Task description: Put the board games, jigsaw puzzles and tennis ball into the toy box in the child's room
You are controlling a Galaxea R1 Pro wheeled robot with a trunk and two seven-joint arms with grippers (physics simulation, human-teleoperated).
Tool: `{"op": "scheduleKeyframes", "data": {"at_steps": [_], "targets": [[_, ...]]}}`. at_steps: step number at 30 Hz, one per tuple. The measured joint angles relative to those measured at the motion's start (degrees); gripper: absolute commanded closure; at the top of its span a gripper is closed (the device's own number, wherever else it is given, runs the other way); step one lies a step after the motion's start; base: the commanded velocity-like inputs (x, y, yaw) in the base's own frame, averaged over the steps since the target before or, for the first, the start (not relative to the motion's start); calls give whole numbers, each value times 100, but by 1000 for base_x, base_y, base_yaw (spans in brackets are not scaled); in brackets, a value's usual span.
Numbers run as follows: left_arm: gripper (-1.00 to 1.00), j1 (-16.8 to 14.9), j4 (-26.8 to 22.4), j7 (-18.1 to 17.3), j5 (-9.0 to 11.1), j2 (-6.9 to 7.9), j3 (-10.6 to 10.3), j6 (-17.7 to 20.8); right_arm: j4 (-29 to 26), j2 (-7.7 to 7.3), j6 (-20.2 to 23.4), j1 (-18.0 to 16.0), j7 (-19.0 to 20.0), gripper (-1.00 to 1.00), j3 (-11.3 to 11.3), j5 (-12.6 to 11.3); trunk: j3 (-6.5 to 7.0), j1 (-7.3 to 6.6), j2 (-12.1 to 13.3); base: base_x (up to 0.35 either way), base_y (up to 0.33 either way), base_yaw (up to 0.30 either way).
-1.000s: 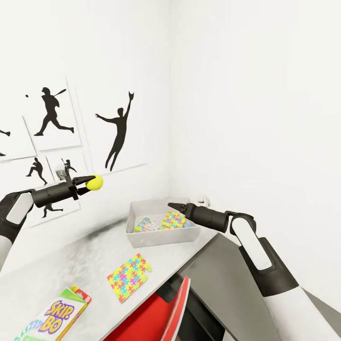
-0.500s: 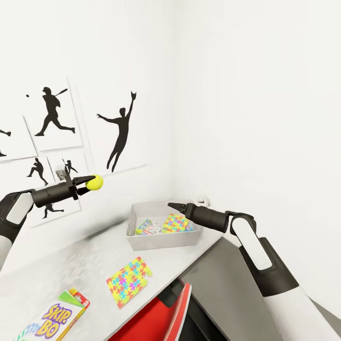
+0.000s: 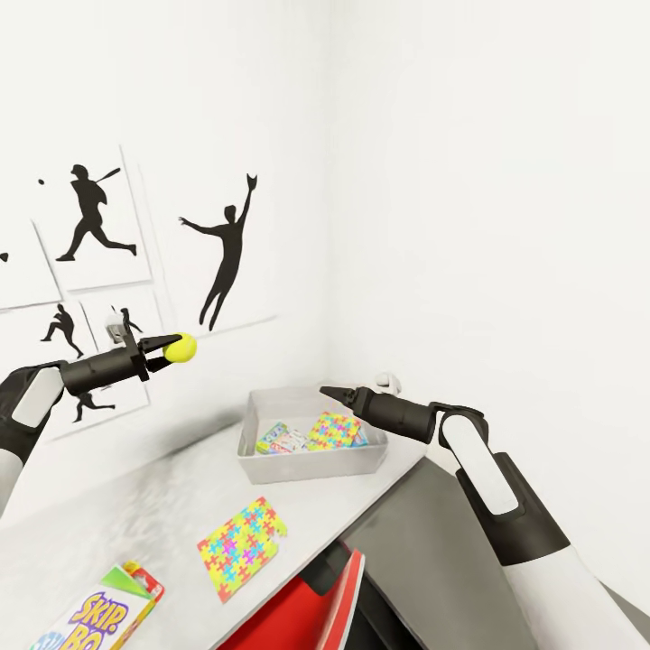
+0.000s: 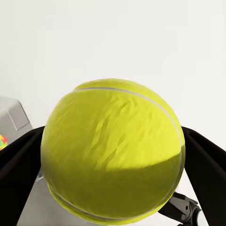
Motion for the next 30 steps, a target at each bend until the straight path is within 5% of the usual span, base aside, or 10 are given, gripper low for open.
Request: {"op": "scheduleKeyframes", "data": {"at_steps": [30], "targets": [[100, 0, 0, 0, 2, 7, 7, -2, -1, 5, -9, 0, 0, -100, 9, 0, 0, 1, 1, 17, 2, 0]]}}
